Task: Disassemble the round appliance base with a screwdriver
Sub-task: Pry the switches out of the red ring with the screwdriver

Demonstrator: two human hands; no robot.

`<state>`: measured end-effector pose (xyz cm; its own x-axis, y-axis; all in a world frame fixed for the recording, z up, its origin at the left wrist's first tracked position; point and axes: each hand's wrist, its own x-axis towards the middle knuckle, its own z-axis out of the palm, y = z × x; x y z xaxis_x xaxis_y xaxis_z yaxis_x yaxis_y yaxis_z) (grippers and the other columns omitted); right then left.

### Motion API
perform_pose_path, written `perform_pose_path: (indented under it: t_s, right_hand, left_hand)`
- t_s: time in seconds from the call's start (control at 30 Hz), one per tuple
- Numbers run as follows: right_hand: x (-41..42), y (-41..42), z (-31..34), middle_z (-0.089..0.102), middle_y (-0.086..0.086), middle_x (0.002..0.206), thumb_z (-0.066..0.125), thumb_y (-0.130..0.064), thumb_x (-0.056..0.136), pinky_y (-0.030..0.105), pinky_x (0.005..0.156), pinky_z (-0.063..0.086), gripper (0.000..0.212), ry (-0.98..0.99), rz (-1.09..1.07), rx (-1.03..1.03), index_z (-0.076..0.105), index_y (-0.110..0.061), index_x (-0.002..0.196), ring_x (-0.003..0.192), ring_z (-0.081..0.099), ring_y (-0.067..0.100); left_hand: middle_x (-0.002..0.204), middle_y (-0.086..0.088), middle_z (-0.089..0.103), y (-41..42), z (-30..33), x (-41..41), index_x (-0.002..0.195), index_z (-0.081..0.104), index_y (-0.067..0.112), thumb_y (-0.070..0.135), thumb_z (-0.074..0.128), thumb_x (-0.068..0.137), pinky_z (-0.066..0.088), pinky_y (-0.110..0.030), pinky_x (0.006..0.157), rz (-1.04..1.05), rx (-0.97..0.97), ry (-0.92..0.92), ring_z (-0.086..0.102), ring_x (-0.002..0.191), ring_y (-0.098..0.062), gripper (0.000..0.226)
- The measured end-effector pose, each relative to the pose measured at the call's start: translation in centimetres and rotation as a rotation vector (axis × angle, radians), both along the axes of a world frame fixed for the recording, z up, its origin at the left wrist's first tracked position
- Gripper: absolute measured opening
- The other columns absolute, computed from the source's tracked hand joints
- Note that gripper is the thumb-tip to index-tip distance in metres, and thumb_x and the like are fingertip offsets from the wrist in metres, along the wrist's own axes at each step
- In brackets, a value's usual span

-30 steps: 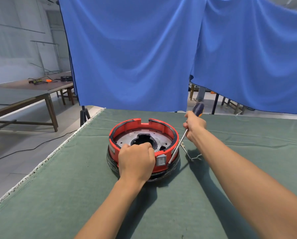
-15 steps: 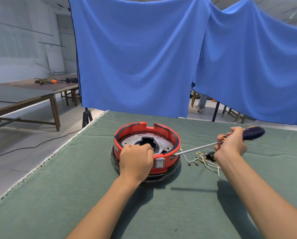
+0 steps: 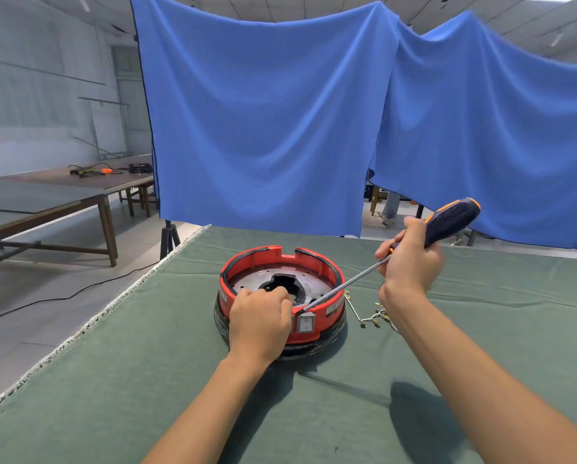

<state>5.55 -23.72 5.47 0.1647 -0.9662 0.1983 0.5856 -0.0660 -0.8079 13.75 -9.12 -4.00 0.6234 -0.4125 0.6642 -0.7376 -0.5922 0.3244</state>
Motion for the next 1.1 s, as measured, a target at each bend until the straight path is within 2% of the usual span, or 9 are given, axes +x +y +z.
perform_pose_path:
  t_s: [0.27,0.47,0.57,0.63,0.67,0.77,0.97,1.03,1.1]
  right_hand:
    - [0.1,0.6,1.1,0.037,-0.007,0.032,0.056,-0.022,0.084,0.019,0.040,0.028,0.031,0.016,-0.024,-0.127,0.038,-0.014,0.059,0.033,0.041,0.014]
    - [0.1,2.3,2.1,0.036,-0.002,0.036,0.055,-0.014,0.087,0.017,0.038,0.028,0.024,0.024,0.008,-0.290,0.044,-0.007,0.067,0.030,0.037,0.014]
    - [0.0,3.5,2.7,0.032,0.003,0.040,0.055,-0.010,0.086,0.016,0.037,0.027,0.031,0.002,0.044,-0.410,0.041,-0.012,0.058,0.033,0.034,0.018]
    - [0.4,4.4,3.2,0.028,0.008,0.046,0.055,-0.017,0.081,0.022,0.039,0.026,0.035,0.023,0.078,-0.484,0.033,-0.022,0.054,0.041,0.032,0.020]
    - [0.9,4.8,3.5,0.026,0.009,0.050,0.055,-0.020,0.077,0.031,0.041,0.027,0.033,0.056,0.096,-0.508,0.030,-0.023,0.054,0.046,0.029,0.024]
    - [2.6,5.6,4.6,0.020,0.002,0.053,0.052,-0.023,0.071,0.046,0.045,0.027,0.034,0.163,0.134,-0.583,0.023,-0.023,0.053,0.056,0.022,0.034]
    - [6.2,5.8,5.6,0.019,-0.007,0.042,0.054,-0.014,0.076,0.030,0.048,0.019,0.042,0.369,0.149,-0.739,0.021,-0.019,0.051,0.049,0.017,0.014]
    - [7.1,6.0,5.8,0.020,-0.008,0.039,0.054,-0.015,0.077,0.027,0.046,0.018,0.044,0.436,0.208,-0.749,0.021,-0.021,0.049,0.044,0.017,0.013]
    - [8.0,6.6,5.9,0.024,-0.008,0.038,0.055,-0.017,0.078,0.027,0.044,0.021,0.043,0.492,0.251,-0.793,0.024,-0.020,0.049,0.042,0.021,0.012]
  left_hand:
    - [0.062,-0.001,0.063,-0.1,-0.1,0.3,0.068,0.062,0.018,0.025,0.030,0.083,0.032,-0.033,0.068,-0.015,0.005,0.010,0.052,0.060,-0.025,0.035]
    - [0.061,0.000,0.063,0.0,0.0,0.1,0.068,0.062,0.018,0.024,0.031,0.083,0.026,-0.030,0.065,-0.017,-0.004,-0.001,0.052,0.061,-0.025,0.035]
    - [0.062,-0.001,0.062,0.0,0.0,0.1,0.069,0.061,0.018,0.025,0.029,0.083,0.024,-0.030,0.065,-0.009,0.006,-0.007,0.052,0.062,-0.026,0.035]
    - [0.059,0.000,0.061,0.0,0.0,0.0,0.068,0.060,0.018,0.024,0.031,0.082,0.023,-0.029,0.064,-0.006,-0.003,-0.010,0.051,0.059,-0.025,0.033]
    - [0.057,0.000,0.061,0.0,0.0,0.0,0.066,0.060,0.018,0.023,0.033,0.082,0.024,-0.029,0.063,-0.007,-0.010,-0.008,0.051,0.057,-0.025,0.032]
    - [0.053,0.000,0.059,0.0,0.2,-0.2,0.063,0.060,0.017,0.022,0.036,0.081,0.023,-0.028,0.062,0.005,-0.020,-0.007,0.050,0.054,-0.025,0.030]
    - [0.060,0.002,0.062,0.1,0.3,-0.1,0.068,0.059,0.019,0.026,0.029,0.083,0.019,-0.027,0.064,0.008,0.023,0.021,0.052,0.060,-0.022,0.035]
    - [0.052,0.003,0.058,0.2,0.7,-0.2,0.060,0.057,0.018,0.020,0.037,0.080,0.022,-0.027,0.061,0.017,0.078,0.001,0.050,0.052,-0.022,0.028]
    - [0.039,0.005,0.049,0.3,1.1,-0.5,0.047,0.052,0.018,0.010,0.050,0.071,0.020,-0.021,0.049,0.036,0.126,-0.048,0.040,0.037,-0.019,0.026]
